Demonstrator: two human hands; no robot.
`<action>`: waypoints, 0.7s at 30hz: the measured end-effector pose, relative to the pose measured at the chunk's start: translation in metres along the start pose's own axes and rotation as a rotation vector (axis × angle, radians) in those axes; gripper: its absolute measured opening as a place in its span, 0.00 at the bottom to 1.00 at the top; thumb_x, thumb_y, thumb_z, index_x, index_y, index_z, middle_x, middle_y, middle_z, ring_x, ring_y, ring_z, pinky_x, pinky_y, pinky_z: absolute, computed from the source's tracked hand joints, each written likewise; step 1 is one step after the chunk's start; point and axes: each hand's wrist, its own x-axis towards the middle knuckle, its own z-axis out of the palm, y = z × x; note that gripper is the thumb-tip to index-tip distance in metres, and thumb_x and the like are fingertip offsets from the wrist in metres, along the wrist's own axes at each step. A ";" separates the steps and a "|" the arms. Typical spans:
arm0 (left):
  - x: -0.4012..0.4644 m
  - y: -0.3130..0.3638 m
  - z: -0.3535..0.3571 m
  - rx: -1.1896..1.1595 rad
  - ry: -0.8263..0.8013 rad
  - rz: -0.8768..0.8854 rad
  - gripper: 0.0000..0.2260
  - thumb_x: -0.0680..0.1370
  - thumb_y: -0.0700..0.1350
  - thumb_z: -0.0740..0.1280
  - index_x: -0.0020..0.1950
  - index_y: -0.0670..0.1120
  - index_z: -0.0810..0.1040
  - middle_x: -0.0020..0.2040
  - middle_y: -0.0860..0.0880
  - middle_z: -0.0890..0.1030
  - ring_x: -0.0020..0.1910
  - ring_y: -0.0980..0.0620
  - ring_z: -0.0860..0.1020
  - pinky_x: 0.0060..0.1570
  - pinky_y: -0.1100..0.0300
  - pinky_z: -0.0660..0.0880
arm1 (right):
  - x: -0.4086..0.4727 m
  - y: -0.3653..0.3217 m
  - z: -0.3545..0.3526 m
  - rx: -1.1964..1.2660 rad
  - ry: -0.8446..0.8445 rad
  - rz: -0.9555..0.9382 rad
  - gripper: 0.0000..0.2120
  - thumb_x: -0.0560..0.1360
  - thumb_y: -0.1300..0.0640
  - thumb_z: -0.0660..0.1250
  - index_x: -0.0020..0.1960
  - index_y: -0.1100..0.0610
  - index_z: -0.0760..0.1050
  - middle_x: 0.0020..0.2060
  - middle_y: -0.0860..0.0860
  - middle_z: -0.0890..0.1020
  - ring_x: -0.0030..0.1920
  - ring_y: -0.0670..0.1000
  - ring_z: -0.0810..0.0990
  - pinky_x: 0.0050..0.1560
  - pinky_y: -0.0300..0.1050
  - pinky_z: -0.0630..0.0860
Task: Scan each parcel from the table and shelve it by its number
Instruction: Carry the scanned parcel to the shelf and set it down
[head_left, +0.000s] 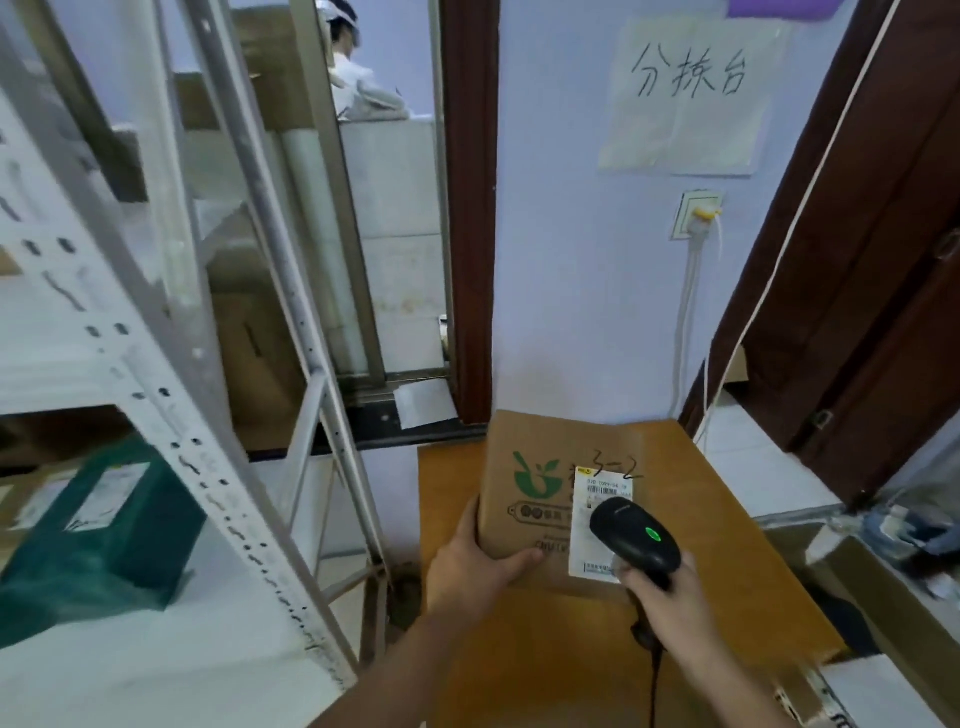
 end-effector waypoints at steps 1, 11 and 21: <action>-0.010 -0.002 -0.003 0.001 0.017 -0.003 0.54 0.63 0.73 0.77 0.83 0.59 0.56 0.67 0.58 0.80 0.64 0.53 0.81 0.59 0.53 0.83 | -0.006 0.000 0.001 0.008 -0.012 -0.003 0.10 0.75 0.59 0.72 0.47 0.47 0.73 0.54 0.52 0.70 0.55 0.53 0.76 0.56 0.48 0.73; -0.146 -0.070 0.003 -0.183 0.175 -0.201 0.58 0.55 0.79 0.76 0.81 0.67 0.56 0.61 0.64 0.82 0.58 0.57 0.82 0.58 0.52 0.83 | -0.075 0.033 0.009 -0.053 -0.249 -0.002 0.22 0.75 0.61 0.72 0.65 0.53 0.67 0.55 0.53 0.76 0.51 0.50 0.75 0.52 0.48 0.71; -0.260 -0.125 -0.039 -0.248 0.378 -0.328 0.49 0.60 0.71 0.79 0.77 0.63 0.65 0.56 0.67 0.83 0.54 0.64 0.81 0.51 0.64 0.80 | -0.143 0.039 0.073 -0.064 -0.513 -0.019 0.21 0.74 0.61 0.74 0.63 0.57 0.71 0.50 0.50 0.79 0.48 0.44 0.77 0.42 0.41 0.72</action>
